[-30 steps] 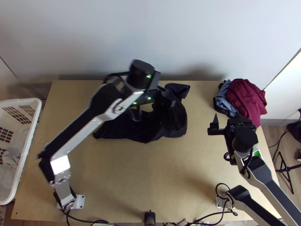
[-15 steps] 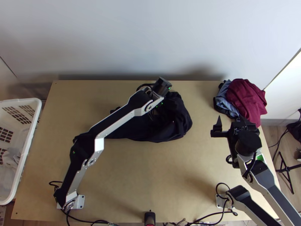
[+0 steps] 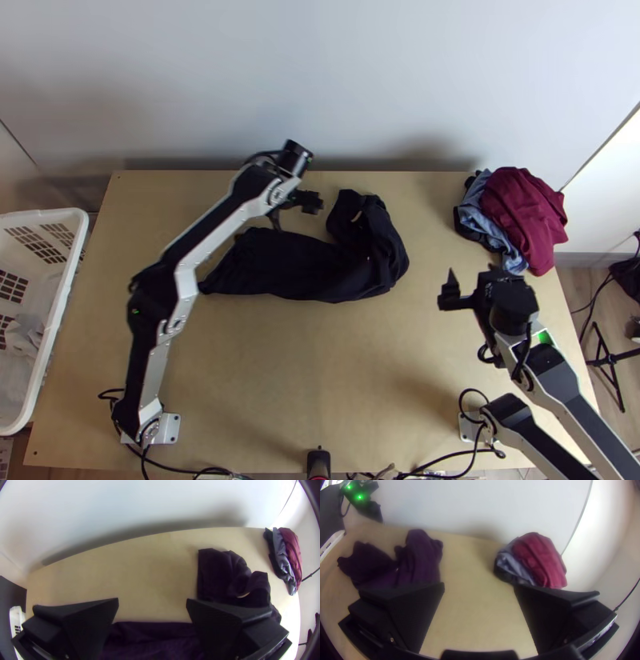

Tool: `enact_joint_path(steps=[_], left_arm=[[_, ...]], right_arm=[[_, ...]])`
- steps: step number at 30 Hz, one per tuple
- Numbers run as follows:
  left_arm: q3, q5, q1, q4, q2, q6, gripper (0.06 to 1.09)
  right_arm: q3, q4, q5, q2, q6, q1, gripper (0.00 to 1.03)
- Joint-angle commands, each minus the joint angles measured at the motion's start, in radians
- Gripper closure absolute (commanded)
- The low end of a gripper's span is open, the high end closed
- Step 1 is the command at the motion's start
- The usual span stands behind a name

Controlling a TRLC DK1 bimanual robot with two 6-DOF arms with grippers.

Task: Fold the t-shirt

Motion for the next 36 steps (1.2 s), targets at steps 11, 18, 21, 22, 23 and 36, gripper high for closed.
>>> enact_joint_path(steps=[11,18,21,22,23,36], left_arm=[[-0.318,0.028,0.091,-0.093,-0.298,-0.007,0.10],[-0.360,0.026,0.112,-0.093,-0.354,-0.002,0.10],[-0.389,0.026,0.118,-0.091,-0.374,-0.002,0.10],[-0.398,0.026,0.120,-0.090,-0.382,-0.002,0.10],[-0.407,0.026,0.125,-0.088,-0.387,-0.002,0.10],[-0.475,0.022,0.151,-0.074,-0.433,0.005,0.10]], right_arm=[[-0.061,0.057,-0.187,0.338,0.286,0.084,0.06],[-0.015,0.119,-0.207,0.504,0.335,0.168,0.06],[0.034,0.125,-0.216,0.585,0.344,0.193,0.06],[0.056,0.125,-0.216,0.613,0.344,0.196,0.06],[0.076,0.125,-0.216,0.634,0.344,0.199,0.06],[0.205,0.125,-0.217,0.802,0.346,0.260,0.06]])
